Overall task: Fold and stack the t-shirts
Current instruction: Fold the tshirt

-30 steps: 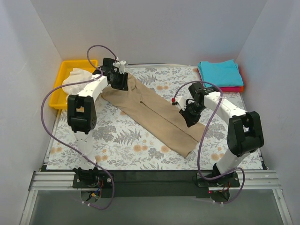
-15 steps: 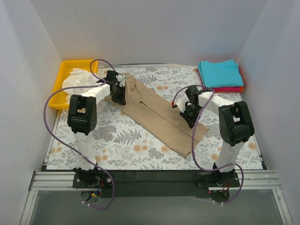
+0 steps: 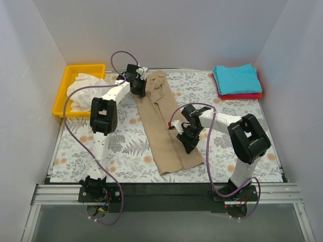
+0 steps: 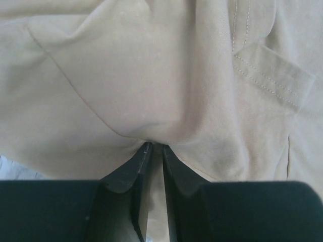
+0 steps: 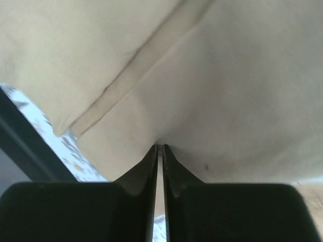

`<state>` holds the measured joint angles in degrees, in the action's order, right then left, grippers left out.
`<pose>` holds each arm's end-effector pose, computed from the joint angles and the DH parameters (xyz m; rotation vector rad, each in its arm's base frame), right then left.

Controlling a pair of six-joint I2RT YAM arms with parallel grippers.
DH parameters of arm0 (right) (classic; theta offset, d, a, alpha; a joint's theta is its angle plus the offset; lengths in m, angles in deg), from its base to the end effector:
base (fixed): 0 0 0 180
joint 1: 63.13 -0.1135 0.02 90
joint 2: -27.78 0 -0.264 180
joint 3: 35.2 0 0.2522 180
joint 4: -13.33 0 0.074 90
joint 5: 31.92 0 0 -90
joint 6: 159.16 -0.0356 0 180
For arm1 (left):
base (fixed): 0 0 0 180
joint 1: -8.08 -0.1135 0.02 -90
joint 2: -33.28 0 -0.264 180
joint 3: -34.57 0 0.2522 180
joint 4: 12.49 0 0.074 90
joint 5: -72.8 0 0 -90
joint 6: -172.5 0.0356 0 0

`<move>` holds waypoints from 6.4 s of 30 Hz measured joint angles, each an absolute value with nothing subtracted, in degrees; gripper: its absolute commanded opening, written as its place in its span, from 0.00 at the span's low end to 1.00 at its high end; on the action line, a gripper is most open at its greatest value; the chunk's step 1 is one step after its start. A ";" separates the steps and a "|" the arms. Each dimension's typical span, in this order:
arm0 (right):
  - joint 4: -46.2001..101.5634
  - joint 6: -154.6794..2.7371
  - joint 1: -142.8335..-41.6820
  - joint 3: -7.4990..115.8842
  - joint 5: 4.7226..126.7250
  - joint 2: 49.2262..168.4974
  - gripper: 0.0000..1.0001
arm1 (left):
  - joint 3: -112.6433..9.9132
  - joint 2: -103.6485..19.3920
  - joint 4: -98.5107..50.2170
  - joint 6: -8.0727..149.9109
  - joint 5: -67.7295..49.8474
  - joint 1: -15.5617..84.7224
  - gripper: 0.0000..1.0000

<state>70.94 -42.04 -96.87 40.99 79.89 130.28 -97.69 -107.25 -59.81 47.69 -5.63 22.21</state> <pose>0.2542 0.1857 0.1530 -1.5472 2.5733 0.5867 0.5170 -0.1375 0.1552 -0.3890 2.5897 -0.5771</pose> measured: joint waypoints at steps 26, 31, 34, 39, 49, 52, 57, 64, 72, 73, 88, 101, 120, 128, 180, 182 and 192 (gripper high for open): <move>61.89 -33.39 -104.41 30.57 79.03 98.06 0.50 | -52.38 -56.28 -50.59 63.12 19.24 24.62 0.43; 59.95 -26.48 -111.31 19.09 74.64 88.86 0.51 | -27.64 -28.94 -50.94 75.45 24.23 29.75 0.49; 56.76 -22.98 -116.60 12.99 73.04 83.79 0.52 | -15.97 -20.17 -51.13 80.78 24.80 36.24 0.52; 50.20 -18.55 -122.70 6.07 71.60 81.71 0.50 | -3.45 -13.62 -48.40 82.47 19.27 49.75 0.48; 40.65 -15.92 -125.78 3.05 70.16 87.99 0.45 | -2.13 -25.79 -35.46 78.58 11.90 59.65 0.42; 38.73 -15.49 -125.78 2.33 70.22 89.36 0.42 | -1.98 -27.17 -33.02 78.18 10.68 61.23 0.43; 34.03 -14.74 -125.78 2.00 70.01 91.88 0.34 | -1.68 -30.86 -30.59 78.58 8.95 62.10 0.43; 30.99 -14.63 -125.81 1.72 70.01 93.63 0.33 | -0.56 -33.18 -29.54 79.19 6.90 63.04 0.39; 29.98 -14.90 -126.16 1.26 68.59 92.44 0.45 | 0.77 -32.98 -27.79 79.95 5.91 63.67 0.40; 30.31 -14.96 -126.33 1.26 68.59 92.20 0.46 | 0.77 -32.98 -27.77 79.95 5.87 63.78 0.40; 28.67 -15.18 -127.71 0.36 69.81 94.11 0.08 | 0.88 -34.38 -26.41 80.11 6.30 64.07 0.11; 37.37 -19.51 -128.45 4.25 70.14 92.84 0.01 | 1.03 -26.84 -33.32 80.91 9.02 64.09 0.00; 48.45 -19.01 -119.93 18.48 70.97 96.14 0.01 | -6.92 -23.04 -42.96 80.17 17.63 50.91 0.00; 48.82 -16.84 -118.11 20.78 72.85 99.33 0.01 | -8.45 -27.58 -42.44 83.82 21.08 47.17 0.00; 44.43 1.21 -95.38 61.56 79.05 143.22 0.01 | -42.33 -76.45 -27.97 100.80 28.42 21.32 0.00; 44.01 1.34 -95.25 61.74 79.03 143.48 0.01 | -43.31 -77.44 -27.70 100.83 28.38 21.32 0.00; 42.29 1.61 -94.05 63.72 78.84 145.69 0.14 | -45.19 -79.34 -27.03 100.94 28.10 21.29 0.11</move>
<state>42.29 1.61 -94.05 63.72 78.84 145.69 -45.19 -79.34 -27.03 100.94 28.10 21.29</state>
